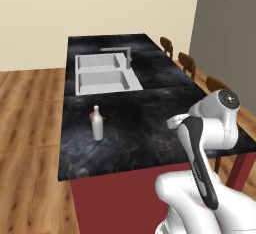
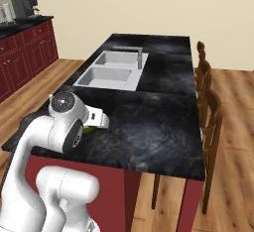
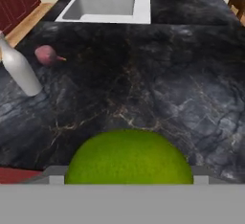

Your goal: Place the liquor on the top shelf of the fridge to keep it out of children's reach, and place the onion and lime on lower shelves for easy access.

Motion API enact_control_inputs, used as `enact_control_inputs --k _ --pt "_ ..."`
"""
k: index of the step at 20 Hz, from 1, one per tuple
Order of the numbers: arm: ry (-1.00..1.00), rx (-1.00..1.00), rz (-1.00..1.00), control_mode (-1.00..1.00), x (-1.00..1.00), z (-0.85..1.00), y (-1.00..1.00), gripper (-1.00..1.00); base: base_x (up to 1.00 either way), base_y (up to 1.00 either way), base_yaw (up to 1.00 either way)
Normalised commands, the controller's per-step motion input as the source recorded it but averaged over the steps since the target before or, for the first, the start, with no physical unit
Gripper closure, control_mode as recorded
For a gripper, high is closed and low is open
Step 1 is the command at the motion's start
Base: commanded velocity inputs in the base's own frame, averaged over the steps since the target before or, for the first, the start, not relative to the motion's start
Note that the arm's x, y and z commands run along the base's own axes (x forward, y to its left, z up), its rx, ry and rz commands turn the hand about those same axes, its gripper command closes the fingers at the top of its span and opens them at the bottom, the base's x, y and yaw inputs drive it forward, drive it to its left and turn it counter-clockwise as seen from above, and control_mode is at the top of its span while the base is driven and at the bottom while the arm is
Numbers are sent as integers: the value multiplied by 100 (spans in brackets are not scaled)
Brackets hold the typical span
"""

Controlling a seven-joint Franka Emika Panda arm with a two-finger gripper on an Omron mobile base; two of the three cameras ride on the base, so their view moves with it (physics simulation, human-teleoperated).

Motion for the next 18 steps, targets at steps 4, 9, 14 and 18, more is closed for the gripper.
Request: enact_control_inputs --k 4,9,14,18 --pt "-23 0 7 -100 -49 70 1 100 0 0 0" --pt "-14 -2 5 -100 -36 59 10 100 0 0 0" --pt "0 -7 3 100 -25 6 24 100 -10 7 0" --pt "0 0 0 100 0 0 0 100 -90 23 0"
